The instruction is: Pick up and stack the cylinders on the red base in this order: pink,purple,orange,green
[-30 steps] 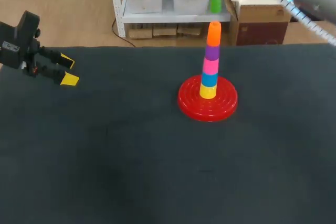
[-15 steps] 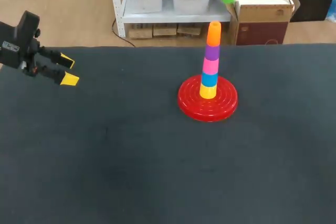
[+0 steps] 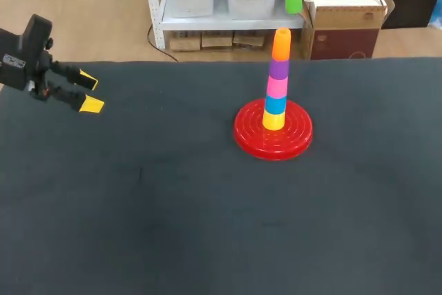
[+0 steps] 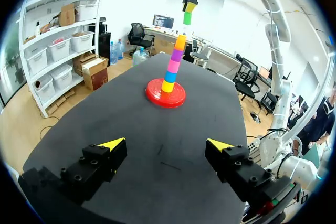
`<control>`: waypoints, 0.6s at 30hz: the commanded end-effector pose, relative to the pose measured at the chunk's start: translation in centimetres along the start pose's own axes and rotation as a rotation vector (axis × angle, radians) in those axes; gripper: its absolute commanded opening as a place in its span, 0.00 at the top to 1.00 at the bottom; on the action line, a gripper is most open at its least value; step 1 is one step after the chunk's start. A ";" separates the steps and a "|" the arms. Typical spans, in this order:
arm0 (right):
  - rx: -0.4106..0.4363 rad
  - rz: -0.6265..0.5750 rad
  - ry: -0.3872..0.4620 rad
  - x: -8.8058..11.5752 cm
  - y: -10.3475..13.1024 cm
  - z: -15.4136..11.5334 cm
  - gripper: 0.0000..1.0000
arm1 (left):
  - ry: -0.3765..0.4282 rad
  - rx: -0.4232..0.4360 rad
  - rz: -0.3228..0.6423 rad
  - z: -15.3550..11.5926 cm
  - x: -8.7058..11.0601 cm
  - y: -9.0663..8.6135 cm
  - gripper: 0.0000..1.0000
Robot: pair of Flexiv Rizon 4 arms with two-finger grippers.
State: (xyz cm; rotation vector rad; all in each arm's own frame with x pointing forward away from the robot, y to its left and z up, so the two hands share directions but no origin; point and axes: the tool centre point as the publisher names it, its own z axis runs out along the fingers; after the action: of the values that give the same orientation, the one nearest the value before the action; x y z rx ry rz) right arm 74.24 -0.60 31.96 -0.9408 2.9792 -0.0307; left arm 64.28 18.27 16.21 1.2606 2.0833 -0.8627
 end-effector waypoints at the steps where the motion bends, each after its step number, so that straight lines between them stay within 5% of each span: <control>1: 0.005 -0.007 -0.136 1.7 0.4 0.4 1.00 | -0.003 0.000 0.002 0.0 0.1 0.0 0.00; 18: -0.007 -0.059 -0.146 2.1 1.7 2.9 1.00 | -0.003 0.000 0.002 0.0 0.1 0.0 0.00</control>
State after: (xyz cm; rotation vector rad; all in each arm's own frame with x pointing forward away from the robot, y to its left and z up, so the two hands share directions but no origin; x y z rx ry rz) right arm 72.09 -0.24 29.65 -1.0298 2.9541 -0.0203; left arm 64.28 18.27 16.21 1.2606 2.0832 -0.8627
